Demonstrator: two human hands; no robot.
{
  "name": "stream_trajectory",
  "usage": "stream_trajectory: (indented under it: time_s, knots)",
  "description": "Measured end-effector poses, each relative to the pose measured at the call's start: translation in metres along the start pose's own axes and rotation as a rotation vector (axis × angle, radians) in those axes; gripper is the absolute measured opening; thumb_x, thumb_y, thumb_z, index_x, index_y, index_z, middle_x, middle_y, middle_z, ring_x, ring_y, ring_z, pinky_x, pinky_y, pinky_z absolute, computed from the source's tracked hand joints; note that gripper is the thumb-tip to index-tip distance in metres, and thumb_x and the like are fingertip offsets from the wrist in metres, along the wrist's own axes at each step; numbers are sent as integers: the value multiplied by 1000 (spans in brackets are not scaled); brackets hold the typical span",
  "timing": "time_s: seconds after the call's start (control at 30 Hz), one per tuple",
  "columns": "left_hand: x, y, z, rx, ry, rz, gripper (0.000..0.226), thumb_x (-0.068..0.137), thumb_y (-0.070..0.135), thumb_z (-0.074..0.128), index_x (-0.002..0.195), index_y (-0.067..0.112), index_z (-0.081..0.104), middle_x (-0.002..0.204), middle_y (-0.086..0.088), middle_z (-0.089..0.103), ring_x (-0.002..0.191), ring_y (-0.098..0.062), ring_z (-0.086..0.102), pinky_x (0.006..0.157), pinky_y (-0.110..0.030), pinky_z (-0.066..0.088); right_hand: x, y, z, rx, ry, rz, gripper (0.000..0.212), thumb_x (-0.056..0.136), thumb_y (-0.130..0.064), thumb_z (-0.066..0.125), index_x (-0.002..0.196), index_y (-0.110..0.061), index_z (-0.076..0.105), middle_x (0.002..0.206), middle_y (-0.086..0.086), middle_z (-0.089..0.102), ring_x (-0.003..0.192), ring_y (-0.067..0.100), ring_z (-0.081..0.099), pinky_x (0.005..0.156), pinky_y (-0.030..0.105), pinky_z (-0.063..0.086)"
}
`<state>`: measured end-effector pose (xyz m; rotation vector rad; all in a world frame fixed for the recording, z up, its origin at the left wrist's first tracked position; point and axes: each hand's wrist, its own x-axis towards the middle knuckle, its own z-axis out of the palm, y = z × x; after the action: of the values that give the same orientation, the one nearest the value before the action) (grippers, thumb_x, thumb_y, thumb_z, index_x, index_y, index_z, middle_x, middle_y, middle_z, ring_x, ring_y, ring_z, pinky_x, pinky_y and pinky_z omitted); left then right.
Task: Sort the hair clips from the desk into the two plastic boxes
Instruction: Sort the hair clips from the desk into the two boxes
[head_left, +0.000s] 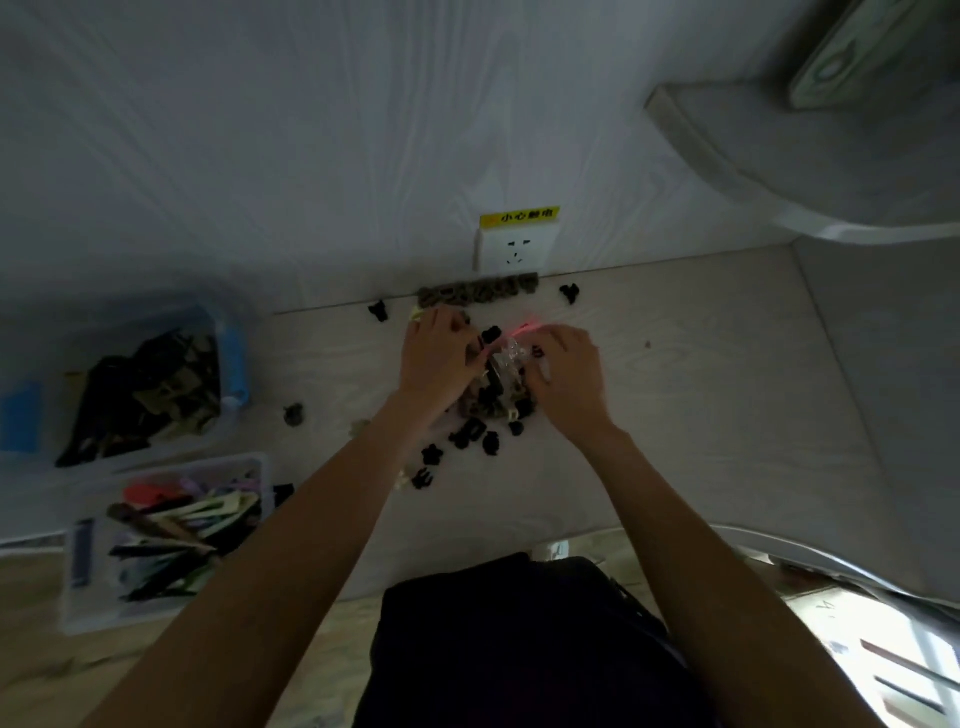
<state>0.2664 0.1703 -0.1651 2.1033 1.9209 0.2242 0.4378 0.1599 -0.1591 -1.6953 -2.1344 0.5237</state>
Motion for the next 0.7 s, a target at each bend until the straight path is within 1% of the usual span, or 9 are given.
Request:
stream_trajectory:
  time_s: [0.13, 0.2, 0.27, 0.3, 0.4, 0.47, 0.57, 0.63, 0.7]
  knots:
    - [1, -15, -8, -76, -2, -75, 22, 83, 32, 62, 87, 11, 70, 114, -7, 55, 110, -28, 45, 93, -37, 35, 9, -13, 8, -153, -162, -223, 32, 84, -29, 40, 95, -15, 67, 105, 6, 66, 100, 31, 56, 85, 41, 46]
    - [-7, -28, -13, -140, 52, -108, 21, 84, 30, 61, 82, 12, 70, 110, -6, 58, 107, -27, 48, 92, -35, 37, 10, -15, 12, -262, -157, -237, 33, 84, -30, 41, 90, -12, 68, 103, 10, 66, 96, 34, 57, 81, 41, 45]
    - [-20, -34, -22, -273, 108, -187, 19, 88, 27, 56, 89, 11, 66, 104, -2, 58, 98, -20, 50, 87, -30, 39, 11, -15, 9, -315, -111, -124, 38, 86, -31, 39, 90, -8, 69, 101, 13, 65, 95, 35, 57, 81, 42, 42]
    - [-28, -35, -29, -377, 109, -260, 18, 90, 26, 53, 94, 12, 63, 99, 1, 56, 92, -16, 51, 80, -26, 41, 12, -14, 7, -327, -94, -45, 39, 87, -32, 39, 92, -7, 68, 102, 14, 64, 98, 35, 55, 83, 42, 41]
    - [-48, -38, -41, -658, 120, -399, 10, 91, 25, 55, 91, 15, 53, 82, 9, 55, 70, -5, 51, 59, -12, 39, 15, -16, 5, -358, -107, 40, 31, 89, -34, 52, 98, -8, 67, 114, 14, 58, 109, 33, 47, 90, 42, 35]
    - [-63, -42, -44, -791, 147, -412, 9, 89, 21, 59, 89, 17, 52, 80, 11, 57, 71, -2, 54, 61, -9, 43, 20, -22, 7, -391, -151, 40, 34, 85, -38, 58, 102, -10, 67, 125, 12, 53, 119, 33, 41, 97, 42, 31]
    - [-89, -48, -49, -919, 153, -418, 18, 88, 10, 60, 102, 19, 56, 88, 9, 62, 79, -4, 58, 71, -19, 50, 25, -36, 17, -504, -247, 106, 47, 81, -48, 61, 109, -11, 66, 139, 7, 41, 130, 29, 29, 105, 44, 24]
    - [-105, -52, -52, -836, 153, -382, 26, 88, 8, 58, 113, 18, 59, 94, 4, 65, 79, -5, 59, 71, -14, 49, 24, -41, 25, -542, -293, 152, 46, 83, -47, 59, 109, -9, 66, 145, 6, 35, 135, 28, 23, 108, 44, 21]
    - [-116, -58, -56, -710, 163, -321, 28, 89, 9, 57, 115, 19, 62, 101, 0, 65, 82, -7, 59, 71, -6, 45, 23, -43, 29, -533, -296, 192, 40, 88, -40, 54, 108, -8, 66, 147, 5, 33, 137, 27, 20, 110, 44, 19]
